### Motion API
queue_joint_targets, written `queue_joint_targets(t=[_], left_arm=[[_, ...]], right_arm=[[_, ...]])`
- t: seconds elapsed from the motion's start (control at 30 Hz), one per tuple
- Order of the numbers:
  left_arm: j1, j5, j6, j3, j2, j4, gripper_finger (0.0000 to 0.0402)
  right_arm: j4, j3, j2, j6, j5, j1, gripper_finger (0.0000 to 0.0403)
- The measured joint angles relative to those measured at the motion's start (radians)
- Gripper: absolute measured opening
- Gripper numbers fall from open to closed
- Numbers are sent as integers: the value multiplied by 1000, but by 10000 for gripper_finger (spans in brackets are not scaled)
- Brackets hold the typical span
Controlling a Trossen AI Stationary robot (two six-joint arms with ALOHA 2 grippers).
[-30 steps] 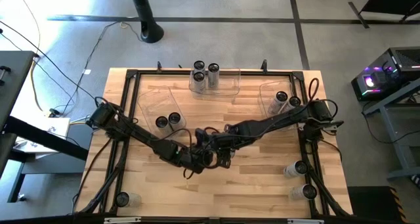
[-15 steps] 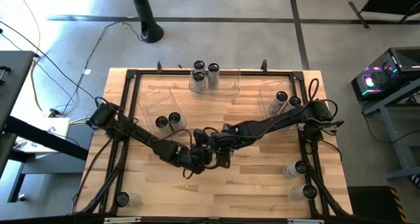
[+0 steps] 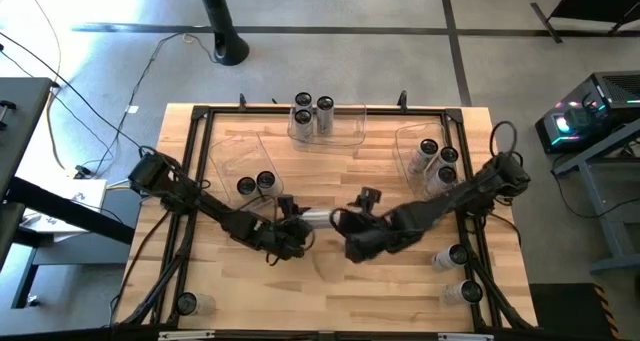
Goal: Sort soda cans
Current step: Put the white/pink soda can into the right transparent bin
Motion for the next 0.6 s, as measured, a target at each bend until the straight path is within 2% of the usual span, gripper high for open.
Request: queue_joint_targets(t=[0.17,0.27,0.37,0.43,0.6], left_arm=[[-25,-58,0,-51,-65,127,244],[-40,-62,24,-84,-79,176,244],[-55,-64,80,-94,-87,257,244],[-63,-65,127,-93,-88,301,244],[-82,-64,219,-94,-88,395,244]], right_arm=[[19,-120,-56,119,122,89,317],[130,-261,-115,230,169,124,317],[398,-421,-164,255,185,136,318],[657,-515,-184,212,181,126,318],[1155,-673,-169,75,96,70,318]])
